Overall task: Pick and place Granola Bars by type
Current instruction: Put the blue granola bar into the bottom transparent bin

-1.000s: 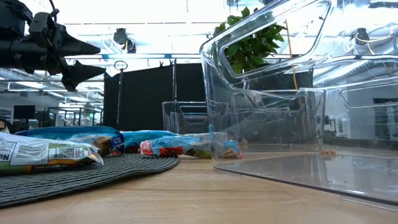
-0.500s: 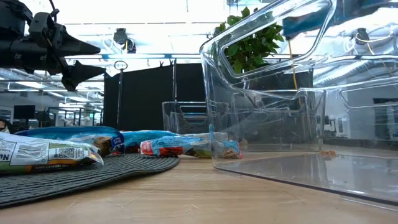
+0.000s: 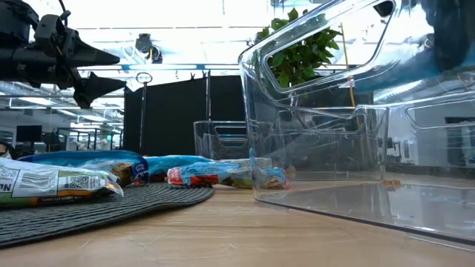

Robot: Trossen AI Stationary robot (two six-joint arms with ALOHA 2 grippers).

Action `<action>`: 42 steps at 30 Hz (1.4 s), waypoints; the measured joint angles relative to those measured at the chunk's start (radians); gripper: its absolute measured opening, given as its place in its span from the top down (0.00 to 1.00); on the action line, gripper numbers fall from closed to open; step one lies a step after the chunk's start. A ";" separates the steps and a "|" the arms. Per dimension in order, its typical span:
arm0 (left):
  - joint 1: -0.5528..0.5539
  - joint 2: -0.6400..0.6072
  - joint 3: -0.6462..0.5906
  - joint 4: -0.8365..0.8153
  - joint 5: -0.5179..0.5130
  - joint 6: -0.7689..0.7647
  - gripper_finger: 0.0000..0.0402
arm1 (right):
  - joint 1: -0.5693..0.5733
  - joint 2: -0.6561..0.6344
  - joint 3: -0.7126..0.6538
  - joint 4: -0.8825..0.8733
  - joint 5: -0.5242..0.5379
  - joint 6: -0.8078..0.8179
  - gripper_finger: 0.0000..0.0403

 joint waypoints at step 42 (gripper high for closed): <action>0.000 0.000 0.000 0.000 0.000 0.000 0.23 | -0.016 0.261 -0.059 0.149 -0.096 -0.068 1.00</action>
